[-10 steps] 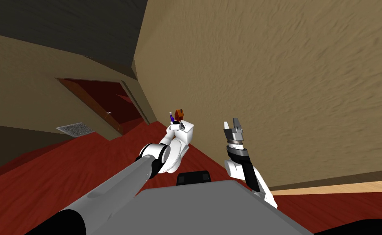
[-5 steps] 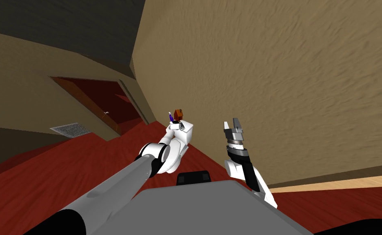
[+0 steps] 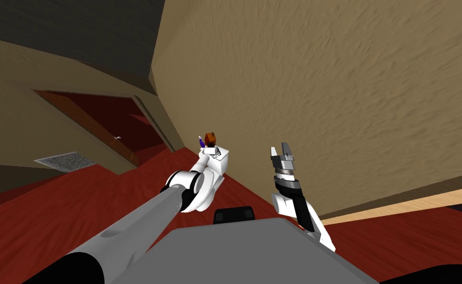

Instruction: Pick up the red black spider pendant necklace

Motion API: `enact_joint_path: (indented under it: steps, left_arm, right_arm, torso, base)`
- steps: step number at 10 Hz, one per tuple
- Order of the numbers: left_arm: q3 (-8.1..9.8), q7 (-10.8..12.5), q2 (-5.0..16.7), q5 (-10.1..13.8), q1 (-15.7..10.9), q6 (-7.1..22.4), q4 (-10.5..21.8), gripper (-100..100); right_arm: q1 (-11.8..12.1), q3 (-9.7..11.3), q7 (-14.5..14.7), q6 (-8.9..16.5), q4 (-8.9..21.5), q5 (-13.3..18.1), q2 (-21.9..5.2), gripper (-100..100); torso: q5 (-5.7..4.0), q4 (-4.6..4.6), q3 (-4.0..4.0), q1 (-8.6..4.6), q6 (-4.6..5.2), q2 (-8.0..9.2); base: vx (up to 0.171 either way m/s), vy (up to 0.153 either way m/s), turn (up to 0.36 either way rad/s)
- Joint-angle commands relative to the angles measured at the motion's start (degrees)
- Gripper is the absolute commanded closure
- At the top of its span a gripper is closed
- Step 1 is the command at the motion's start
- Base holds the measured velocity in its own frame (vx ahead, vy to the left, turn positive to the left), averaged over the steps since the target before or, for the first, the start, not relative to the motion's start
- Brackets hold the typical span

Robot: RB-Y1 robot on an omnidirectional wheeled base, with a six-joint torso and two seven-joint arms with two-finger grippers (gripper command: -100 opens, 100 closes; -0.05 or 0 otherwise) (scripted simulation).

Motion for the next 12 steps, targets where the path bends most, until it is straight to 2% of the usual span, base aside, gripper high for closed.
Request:
enact_joint_path:
  steps: [1,5,7,8,9,10,11,12]
  left_arm:
    - [0.02,0.5,0.6,-1.4,0.1,2.3,-1.3,-100]
    - [0.15,1.3,2.6,-3.6,-0.4,5.6,-1.3,-100]
    - [0.22,2.2,5.0,-5.1,-0.4,8.0,-0.7,-100]
    - [0.22,2.2,5.0,-5.1,-0.4,8.0,-0.7,-100]
    - [0.24,2.8,7.0,-6.0,-0.1,9.1,0.1,-100]
    - [0.24,2.8,7.0,-6.0,-0.1,9.1,0.5,-100]
    - [0.25,3.2,8.5,-6.7,0.1,9.6,0.9,-100]
    - [0.25,3.2,8.5,-6.7,0.1,9.6,0.9,-100]
  right_arm:
    - [0.0,0.0,0.0,0.0,0.0,0.0,0.0,0]
    - [0.0,0.0,0.0,0.0,0.0,0.0,0.0,0]
    - [0.0,0.0,0.0,0.0,0.0,0.0,0.0,0]
    - [0.0,0.0,0.0,0.0,0.0,0.0,0.0,0]
    - [0.0,0.0,0.0,0.0,0.0,0.0,0.0,0]
    - [0.0,0.0,0.0,0.0,0.0,0.0,0.0,0]
    - [0.0,0.0,0.0,0.0,0.0,0.0,0.0,0]
    - [0.0,0.0,0.0,0.0,0.0,0.0,0.0,0]
  torso:
    - [0.0,0.0,0.0,0.0,0.0,0.0]
    - [0.02,-0.01,-0.02,0.06,-0.02,-0.04]
    - [0.02,-0.02,-0.04,0.07,-0.03,-0.07]
    - [-0.01,-0.03,-0.09,-0.05,-0.03,-0.17]
    - [-0.01,-0.05,-0.09,-0.03,-0.02,-0.14]
    - [-0.02,-0.04,-0.09,-0.11,-0.03,-0.14]
    - [0.0,-0.04,-0.08,-0.01,-0.02,-0.13]
    - [0.01,-0.03,-0.07,0.02,-0.03,-0.12]
  base:
    - [0.012,-0.102,-0.055]
    - [0.017,-0.088,-0.036]
    - [0.049,-0.117,-0.026]
    - [0.044,-0.12,0.003]
    - [0.04,-0.15,-0.003]
    - [0.042,-0.116,0.019]
    - [0.036,-0.107,0.011]
    - [0.027,-0.088,0.015]
